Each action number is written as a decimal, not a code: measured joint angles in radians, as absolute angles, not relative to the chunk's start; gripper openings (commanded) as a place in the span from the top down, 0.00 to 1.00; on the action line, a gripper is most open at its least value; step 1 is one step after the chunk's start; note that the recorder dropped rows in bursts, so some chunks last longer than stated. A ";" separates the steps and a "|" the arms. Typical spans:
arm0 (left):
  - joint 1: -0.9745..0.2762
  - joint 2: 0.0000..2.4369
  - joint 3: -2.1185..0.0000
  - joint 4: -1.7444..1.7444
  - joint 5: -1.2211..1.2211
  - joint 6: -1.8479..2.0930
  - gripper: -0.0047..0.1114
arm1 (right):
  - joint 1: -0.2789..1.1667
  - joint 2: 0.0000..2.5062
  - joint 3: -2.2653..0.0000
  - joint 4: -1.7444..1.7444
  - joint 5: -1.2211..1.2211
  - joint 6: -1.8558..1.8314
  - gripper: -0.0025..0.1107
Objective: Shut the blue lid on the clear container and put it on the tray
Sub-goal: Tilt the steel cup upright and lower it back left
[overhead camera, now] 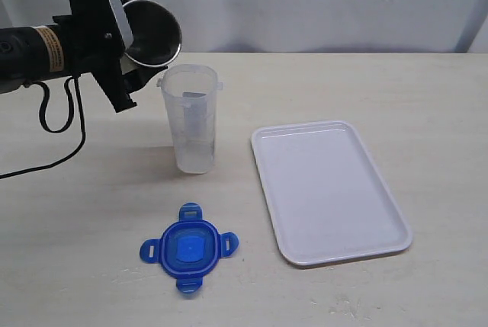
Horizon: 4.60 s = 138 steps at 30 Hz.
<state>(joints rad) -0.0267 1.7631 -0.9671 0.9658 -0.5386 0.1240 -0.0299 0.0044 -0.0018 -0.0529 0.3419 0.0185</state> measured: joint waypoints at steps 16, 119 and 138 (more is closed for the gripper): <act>-0.027 1.763 -0.967 0.896 -0.469 -0.287 0.96 | -0.030 0.004 -0.002 -0.053 0.342 0.019 0.94; 0.243 2.304 -1.170 0.653 -0.944 -0.288 0.23 | -0.030 0.004 -0.002 -0.053 0.342 0.019 0.94; 0.243 2.304 -1.170 0.684 -0.949 -0.286 0.05 | -0.030 0.004 -0.002 -0.053 0.342 0.019 0.94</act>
